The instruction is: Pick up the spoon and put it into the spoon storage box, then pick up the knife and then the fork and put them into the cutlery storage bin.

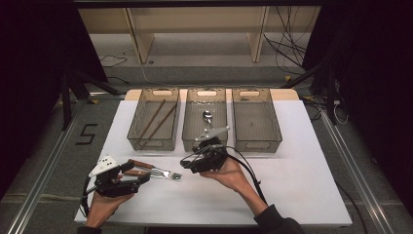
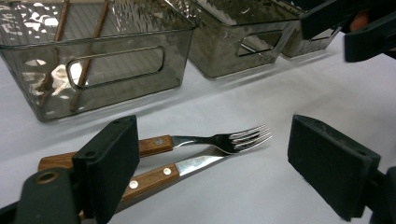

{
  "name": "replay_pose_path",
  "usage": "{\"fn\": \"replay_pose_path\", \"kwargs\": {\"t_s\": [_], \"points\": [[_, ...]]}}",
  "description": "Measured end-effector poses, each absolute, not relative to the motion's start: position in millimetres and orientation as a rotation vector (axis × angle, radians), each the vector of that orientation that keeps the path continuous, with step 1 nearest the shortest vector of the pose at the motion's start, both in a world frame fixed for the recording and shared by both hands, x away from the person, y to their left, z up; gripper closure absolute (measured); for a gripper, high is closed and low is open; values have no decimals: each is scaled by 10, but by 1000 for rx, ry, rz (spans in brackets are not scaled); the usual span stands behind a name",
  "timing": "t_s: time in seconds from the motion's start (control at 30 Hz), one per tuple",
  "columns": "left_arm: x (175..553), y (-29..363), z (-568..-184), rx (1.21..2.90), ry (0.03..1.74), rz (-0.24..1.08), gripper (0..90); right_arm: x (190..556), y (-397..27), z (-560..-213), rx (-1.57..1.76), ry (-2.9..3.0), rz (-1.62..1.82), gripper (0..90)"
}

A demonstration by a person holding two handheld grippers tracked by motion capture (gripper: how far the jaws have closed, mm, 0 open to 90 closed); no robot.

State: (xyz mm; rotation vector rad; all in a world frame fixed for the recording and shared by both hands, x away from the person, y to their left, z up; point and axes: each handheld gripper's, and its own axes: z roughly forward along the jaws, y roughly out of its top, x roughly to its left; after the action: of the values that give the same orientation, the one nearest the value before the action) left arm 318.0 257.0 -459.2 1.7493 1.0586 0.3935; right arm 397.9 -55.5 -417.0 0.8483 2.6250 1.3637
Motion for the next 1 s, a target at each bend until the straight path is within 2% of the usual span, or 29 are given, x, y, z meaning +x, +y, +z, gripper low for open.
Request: {"fn": "replay_pose_path", "kwargs": {"t_s": [1.0], "points": [[3047, 2619, -4638, 1677, 1077, 415, 160, 4044, -42, -4514, 721, 2727, 1334, 380]]}}
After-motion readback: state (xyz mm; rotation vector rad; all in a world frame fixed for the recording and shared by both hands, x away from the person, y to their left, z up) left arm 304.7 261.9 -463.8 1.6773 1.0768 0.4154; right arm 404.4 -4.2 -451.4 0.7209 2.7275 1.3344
